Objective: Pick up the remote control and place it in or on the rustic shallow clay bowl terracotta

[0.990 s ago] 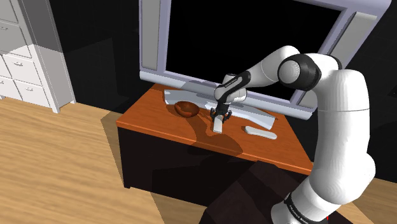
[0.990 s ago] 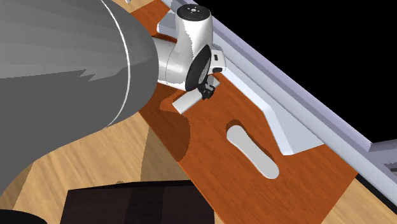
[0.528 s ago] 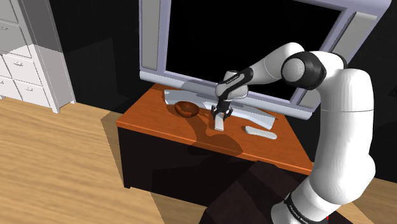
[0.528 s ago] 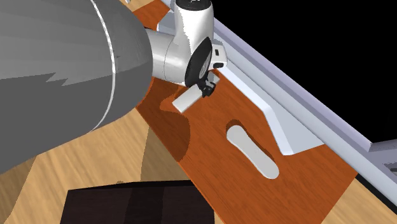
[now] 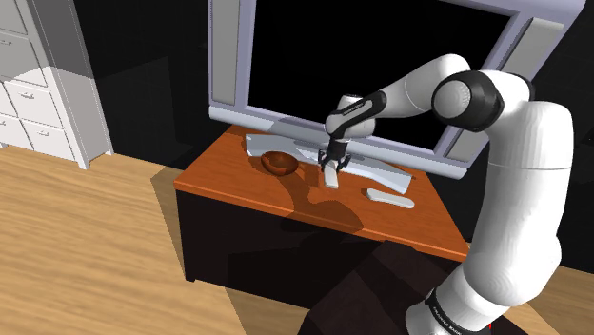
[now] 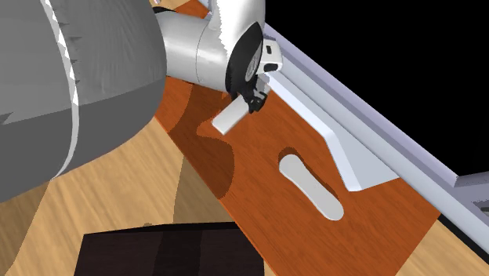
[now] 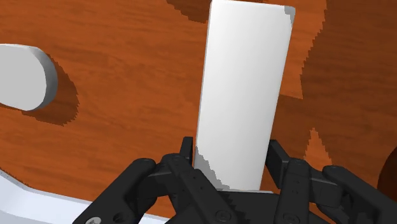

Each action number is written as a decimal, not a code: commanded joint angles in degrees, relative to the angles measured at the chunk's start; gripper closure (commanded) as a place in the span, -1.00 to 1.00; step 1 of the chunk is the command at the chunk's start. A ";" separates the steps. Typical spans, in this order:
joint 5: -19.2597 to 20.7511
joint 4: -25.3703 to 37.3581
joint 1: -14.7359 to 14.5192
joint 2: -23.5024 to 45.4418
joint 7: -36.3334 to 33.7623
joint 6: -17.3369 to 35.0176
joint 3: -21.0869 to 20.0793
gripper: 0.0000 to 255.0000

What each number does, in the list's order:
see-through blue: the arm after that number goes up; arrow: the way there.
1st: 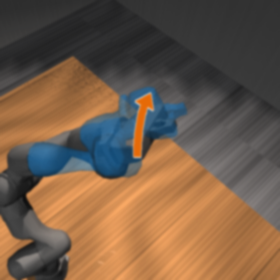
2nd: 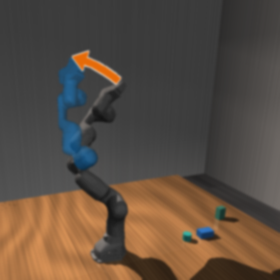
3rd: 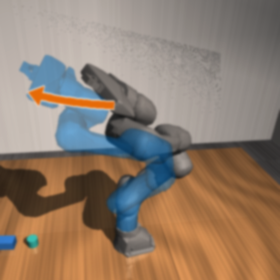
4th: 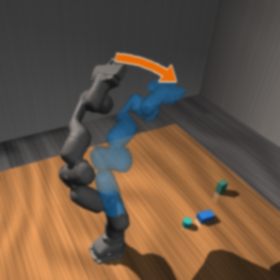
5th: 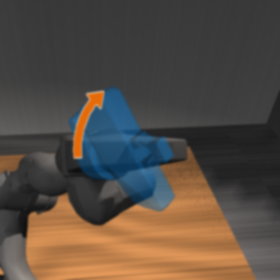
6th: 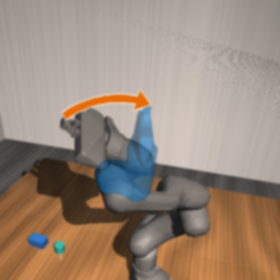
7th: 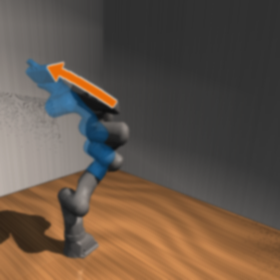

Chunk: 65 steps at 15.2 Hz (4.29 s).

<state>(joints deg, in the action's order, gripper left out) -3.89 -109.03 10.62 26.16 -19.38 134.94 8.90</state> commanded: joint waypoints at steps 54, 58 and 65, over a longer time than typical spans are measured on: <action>0.88 49.93 -9.45 27.05 -16.12 -22.97 -3.99 1.00; 0.88 49.98 -9.45 27.06 -16.12 -23.00 -3.99 -1.00; 1.00 52.58 -9.46 25.25 -16.21 -27.42 -3.90 -1.00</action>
<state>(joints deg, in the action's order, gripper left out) -2.92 -57.02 1.19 52.05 -35.56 108.79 4.98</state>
